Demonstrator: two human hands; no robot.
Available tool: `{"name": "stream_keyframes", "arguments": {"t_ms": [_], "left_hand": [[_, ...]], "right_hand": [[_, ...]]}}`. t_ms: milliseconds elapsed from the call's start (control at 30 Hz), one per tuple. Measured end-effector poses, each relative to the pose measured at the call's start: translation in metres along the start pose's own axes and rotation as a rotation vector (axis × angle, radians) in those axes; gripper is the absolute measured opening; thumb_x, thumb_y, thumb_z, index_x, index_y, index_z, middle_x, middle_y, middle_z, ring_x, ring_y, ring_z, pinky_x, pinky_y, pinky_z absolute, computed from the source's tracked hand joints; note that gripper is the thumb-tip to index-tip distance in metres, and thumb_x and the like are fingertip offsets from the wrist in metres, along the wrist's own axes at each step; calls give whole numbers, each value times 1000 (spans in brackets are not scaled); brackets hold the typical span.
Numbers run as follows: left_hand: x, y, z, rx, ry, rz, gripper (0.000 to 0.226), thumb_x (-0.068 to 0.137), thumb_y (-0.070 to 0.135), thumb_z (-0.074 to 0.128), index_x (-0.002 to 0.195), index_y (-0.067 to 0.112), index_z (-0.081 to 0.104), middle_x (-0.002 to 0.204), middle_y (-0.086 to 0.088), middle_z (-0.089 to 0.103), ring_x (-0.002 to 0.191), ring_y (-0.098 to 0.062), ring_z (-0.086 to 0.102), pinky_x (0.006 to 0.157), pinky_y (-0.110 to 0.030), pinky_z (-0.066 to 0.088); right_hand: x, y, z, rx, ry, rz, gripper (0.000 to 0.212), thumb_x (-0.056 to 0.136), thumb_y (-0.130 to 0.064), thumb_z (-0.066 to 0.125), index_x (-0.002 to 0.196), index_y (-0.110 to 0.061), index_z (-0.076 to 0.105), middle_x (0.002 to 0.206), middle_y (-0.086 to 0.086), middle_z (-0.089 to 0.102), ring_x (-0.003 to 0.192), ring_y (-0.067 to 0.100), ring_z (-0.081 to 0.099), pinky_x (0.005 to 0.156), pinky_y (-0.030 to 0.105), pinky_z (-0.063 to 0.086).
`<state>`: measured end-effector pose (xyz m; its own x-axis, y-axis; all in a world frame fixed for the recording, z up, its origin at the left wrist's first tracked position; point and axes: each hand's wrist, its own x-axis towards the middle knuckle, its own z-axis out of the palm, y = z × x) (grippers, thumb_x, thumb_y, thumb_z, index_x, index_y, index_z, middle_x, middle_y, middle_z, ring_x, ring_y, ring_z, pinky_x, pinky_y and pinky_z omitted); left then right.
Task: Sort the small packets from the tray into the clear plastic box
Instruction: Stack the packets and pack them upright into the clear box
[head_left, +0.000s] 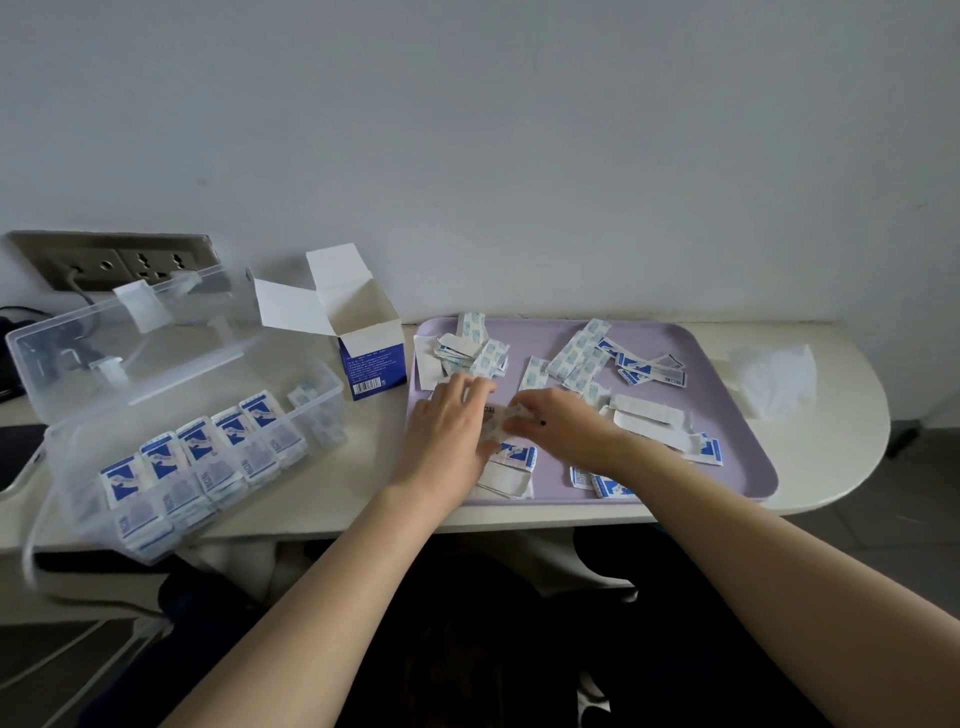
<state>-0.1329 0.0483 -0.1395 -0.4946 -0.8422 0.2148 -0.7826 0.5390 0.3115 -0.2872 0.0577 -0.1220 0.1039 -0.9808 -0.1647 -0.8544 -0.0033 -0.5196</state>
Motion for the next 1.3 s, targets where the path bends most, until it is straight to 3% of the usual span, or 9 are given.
{"name": "stream_keyframes", "arguments": {"t_ms": [133,367,500,667,767,867,967,1133,1300], "left_hand": [[-3,2,1,128,6,-12,32,94,27,54,123,17,43,124,-4,45,112,-19,43,93,-28,37],[-10,8,6,286,-88,-64,33,94,9,42,126,14,41,131,-12,37,120,-26,35,97,-31,35],[-8,8,7,330,-84,-63,33,96,11,38,128,16,40,130,-10,37,121,-26,34,97,-32,32],[-1,11,3,297,-66,-27,27,97,13,42,123,15,43,122,-5,55,116,-23,47,99,-33,33],[-1,13,3,269,-83,-32,27,97,12,42,124,15,43,122,-5,55,114,-22,48,95,-33,36],[-7,13,10,283,-175,-80,30,95,8,41,124,12,40,126,-11,46,117,-26,43,93,-33,37],[-9,11,13,299,-202,-107,31,94,6,39,125,10,37,127,-14,40,119,-28,39,93,-33,37],[-1,11,5,167,-111,-123,25,100,17,39,125,14,45,121,-7,55,108,-22,54,82,-30,45],[-5,8,9,208,-235,-169,33,97,13,45,130,10,42,130,-12,46,121,-26,44,95,-34,42]], "right_hand": [[-4,-2,1,-70,73,-108,21,94,-23,52,108,-11,63,102,8,65,89,21,58,73,24,41],[-6,6,8,-262,7,-128,23,92,-18,55,115,-16,58,119,3,57,114,20,48,94,31,39],[-5,5,12,-278,42,-150,20,94,-17,52,112,-14,59,115,3,58,111,20,48,93,30,39],[-1,5,14,-304,119,-163,16,96,-13,46,105,-10,60,103,7,62,99,24,53,86,35,45],[1,7,15,-328,118,-154,21,96,-11,46,114,-11,56,114,7,58,109,23,49,92,33,42],[-3,7,25,-354,41,-94,44,90,1,42,132,-9,39,135,10,36,127,26,32,105,33,33],[-3,5,35,-267,-8,-106,46,86,9,39,129,-7,41,135,12,32,128,26,31,108,31,31],[4,1,25,-61,125,-49,21,94,-10,50,112,-6,58,117,10,55,112,26,49,93,36,42],[3,7,23,-8,65,35,37,92,-9,52,128,-8,43,132,9,45,120,22,44,100,28,36]]}}
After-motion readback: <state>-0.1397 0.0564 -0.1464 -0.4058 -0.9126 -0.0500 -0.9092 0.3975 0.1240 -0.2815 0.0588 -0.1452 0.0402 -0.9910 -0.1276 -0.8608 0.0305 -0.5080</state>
